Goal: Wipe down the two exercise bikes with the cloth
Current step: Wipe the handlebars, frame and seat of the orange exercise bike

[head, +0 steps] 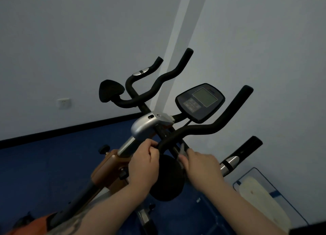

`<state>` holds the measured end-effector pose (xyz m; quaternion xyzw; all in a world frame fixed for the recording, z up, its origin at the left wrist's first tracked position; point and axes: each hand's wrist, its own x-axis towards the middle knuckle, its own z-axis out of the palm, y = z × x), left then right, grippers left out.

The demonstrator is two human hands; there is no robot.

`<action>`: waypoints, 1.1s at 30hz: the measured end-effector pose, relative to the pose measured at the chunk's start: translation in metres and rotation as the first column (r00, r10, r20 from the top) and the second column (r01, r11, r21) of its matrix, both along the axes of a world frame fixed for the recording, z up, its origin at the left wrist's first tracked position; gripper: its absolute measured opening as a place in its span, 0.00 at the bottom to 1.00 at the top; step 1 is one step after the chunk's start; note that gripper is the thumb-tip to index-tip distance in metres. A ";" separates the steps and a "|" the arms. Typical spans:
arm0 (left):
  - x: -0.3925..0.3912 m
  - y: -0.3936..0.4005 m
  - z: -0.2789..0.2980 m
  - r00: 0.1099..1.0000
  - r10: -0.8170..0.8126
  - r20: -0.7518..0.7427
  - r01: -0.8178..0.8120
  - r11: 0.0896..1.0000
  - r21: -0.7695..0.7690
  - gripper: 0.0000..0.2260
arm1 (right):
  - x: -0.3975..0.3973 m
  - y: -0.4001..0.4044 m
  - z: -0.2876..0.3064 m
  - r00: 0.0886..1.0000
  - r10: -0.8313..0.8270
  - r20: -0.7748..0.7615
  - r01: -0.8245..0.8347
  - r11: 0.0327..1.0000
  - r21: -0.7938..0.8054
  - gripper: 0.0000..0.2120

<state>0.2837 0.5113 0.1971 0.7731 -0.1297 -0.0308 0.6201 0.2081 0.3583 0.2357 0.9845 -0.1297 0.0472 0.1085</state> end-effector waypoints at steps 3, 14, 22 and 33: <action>0.001 0.000 0.000 1.000 -0.017 -0.003 0.017 1.000 -0.006 0.11 | 0.036 -0.002 0.005 0.990 0.045 -0.134 -0.025 0.989 0.147 0.17; 0.001 0.002 0.001 1.000 -0.029 0.000 0.029 0.999 -0.038 0.10 | 0.038 0.003 0.001 0.996 -0.061 -0.072 0.088 0.873 0.479 0.21; 0.000 0.002 0.000 0.999 -0.033 -0.018 0.032 0.998 -0.060 0.10 | 0.007 -0.018 0.004 0.962 -0.014 -0.272 0.097 0.950 0.297 0.18; 0.011 0.016 0.007 0.976 -0.191 0.099 0.175 0.972 0.154 0.07 | 0.004 -0.009 0.009 0.992 -0.042 -0.121 0.094 0.880 0.466 0.11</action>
